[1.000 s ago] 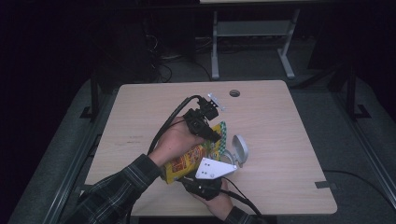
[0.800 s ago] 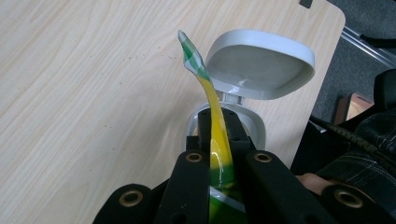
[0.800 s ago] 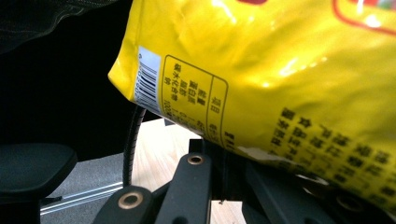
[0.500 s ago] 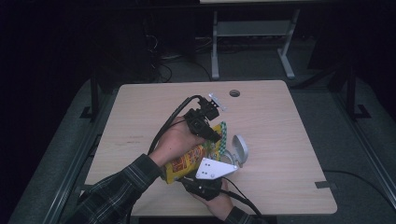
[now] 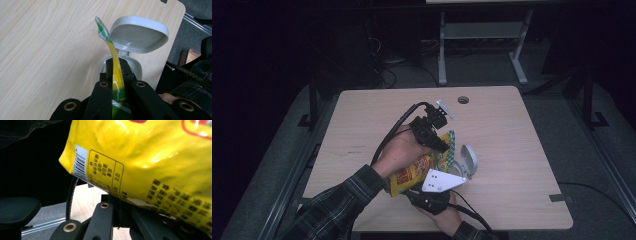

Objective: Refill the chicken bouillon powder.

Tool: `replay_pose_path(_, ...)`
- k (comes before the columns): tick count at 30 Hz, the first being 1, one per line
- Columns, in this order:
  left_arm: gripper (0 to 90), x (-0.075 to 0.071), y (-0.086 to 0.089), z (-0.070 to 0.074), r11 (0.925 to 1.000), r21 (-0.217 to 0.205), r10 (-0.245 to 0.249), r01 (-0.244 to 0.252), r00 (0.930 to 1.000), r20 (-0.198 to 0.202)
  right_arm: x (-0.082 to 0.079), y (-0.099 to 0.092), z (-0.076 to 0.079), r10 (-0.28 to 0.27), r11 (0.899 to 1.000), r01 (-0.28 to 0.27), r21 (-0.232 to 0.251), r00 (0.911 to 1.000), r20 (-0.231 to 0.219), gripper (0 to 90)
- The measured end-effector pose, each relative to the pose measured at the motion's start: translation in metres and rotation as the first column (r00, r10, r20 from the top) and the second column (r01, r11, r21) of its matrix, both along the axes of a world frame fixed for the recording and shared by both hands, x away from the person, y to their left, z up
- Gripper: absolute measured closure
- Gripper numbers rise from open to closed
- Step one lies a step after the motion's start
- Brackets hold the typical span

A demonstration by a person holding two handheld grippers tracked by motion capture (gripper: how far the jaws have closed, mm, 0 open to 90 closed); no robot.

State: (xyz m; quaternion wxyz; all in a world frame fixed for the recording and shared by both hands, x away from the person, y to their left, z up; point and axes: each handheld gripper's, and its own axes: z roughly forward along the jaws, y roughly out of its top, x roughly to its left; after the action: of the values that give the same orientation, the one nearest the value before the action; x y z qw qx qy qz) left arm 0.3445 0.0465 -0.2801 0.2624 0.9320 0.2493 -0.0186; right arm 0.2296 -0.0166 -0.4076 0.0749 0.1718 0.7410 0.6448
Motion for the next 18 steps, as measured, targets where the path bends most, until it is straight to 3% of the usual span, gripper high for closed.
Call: replay_pose_path(18,89.9,0.0004,-0.0008,-0.0001,1.0,0.001,0.0,0.0,1.0,0.001,0.0001,-0.0002,0.0,-0.001,1.0,0.001,0.0,1.0,0.001,90.0)
